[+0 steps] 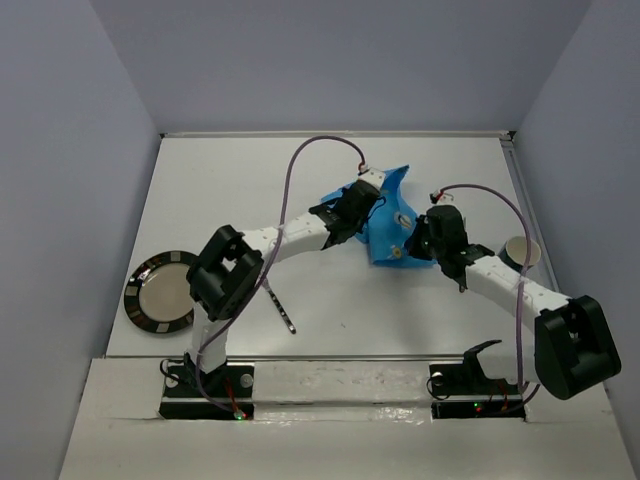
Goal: Set the dinner table for one person
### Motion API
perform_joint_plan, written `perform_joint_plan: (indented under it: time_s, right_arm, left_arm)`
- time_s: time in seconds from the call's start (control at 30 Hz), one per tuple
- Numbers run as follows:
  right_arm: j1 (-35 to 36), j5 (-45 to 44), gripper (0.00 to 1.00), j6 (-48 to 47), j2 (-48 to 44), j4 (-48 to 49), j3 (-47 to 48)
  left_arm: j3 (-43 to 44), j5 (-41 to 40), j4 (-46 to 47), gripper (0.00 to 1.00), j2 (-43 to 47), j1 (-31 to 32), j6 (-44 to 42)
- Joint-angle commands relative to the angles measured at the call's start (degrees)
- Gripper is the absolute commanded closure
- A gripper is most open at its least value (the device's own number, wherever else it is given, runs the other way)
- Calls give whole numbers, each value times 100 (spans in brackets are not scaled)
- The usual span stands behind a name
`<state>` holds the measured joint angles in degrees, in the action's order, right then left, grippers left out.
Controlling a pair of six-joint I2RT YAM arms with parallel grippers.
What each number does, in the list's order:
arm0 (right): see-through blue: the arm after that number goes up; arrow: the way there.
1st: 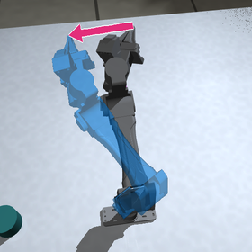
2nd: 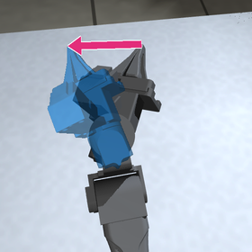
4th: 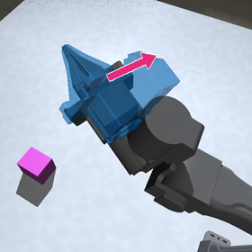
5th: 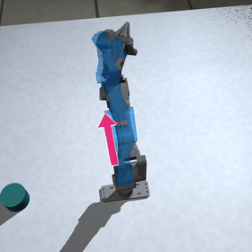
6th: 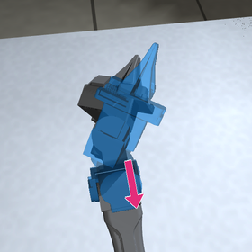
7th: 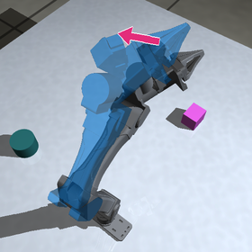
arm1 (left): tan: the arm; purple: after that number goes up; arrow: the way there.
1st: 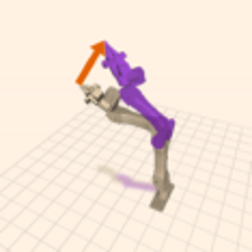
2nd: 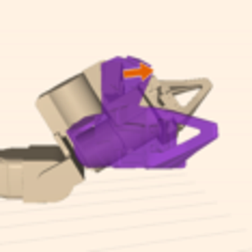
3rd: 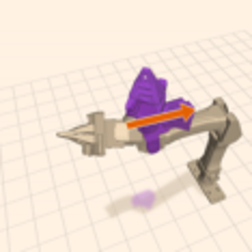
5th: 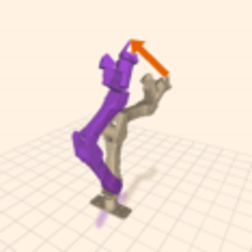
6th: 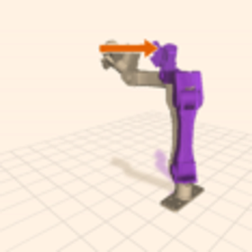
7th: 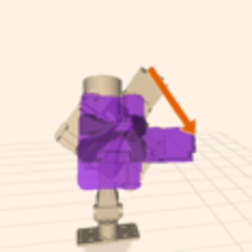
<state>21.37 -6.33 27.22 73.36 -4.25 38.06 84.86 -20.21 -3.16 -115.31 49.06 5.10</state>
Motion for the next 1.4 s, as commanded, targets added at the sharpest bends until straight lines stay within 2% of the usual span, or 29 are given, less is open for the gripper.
perform_joint_plan:
  time_s: [0.0,0.13,0.27,0.4,0.57,0.73,0.9,0.97,1.1,1.23,1.37]
  right_arm:
    - [-1,211,100,-77,-339,144,297]
    - [-1,246,100,-217,-1067,-172,745]
    - [-1,316,100,-454,-1666,-654,1430]
    - [-1,588,100,-613,-2097,-1024,2334]
    - [-1,1317,100,-876,-2467,-1551,3109]
    - [-1,1477,100,-850,-2564,-1632,3497]
    - [-1,854,100,-762,-2327,-1597,3225]
    - [-1,486,100,-736,-2187,-1509,3006]
    - [-1,290,100,-675,-1747,-1254,2637]
    - [-88,106,100,-534,-1168,-736,2119]
    - [-439,-114,100,-472,-412,-490,2047]
  left_arm:
    - [-408,-677,158,100,1386,-1,-1]
    - [-891,-1063,44,100,2553,-255,131]
    - [-1217,-933,-62,100,3557,-720,254]
    - [-1217,-985,-194,100,4584,-924,202]
    - [-1156,-1205,-352,100,5439,-977,87]
    - [-1217,-1266,-343,100,6063,-1056,122]
    - [-1437,-1275,-247,100,6134,-1188,122]
    - [-1709,-908,-81,100,6029,-1493,175]
    - [-2113,-38,157,100,5669,-2127,587]
    - [-2158,394,281,100,4706,-2549,896]
    - [-1877,333,684,100,3719,-2857,764]
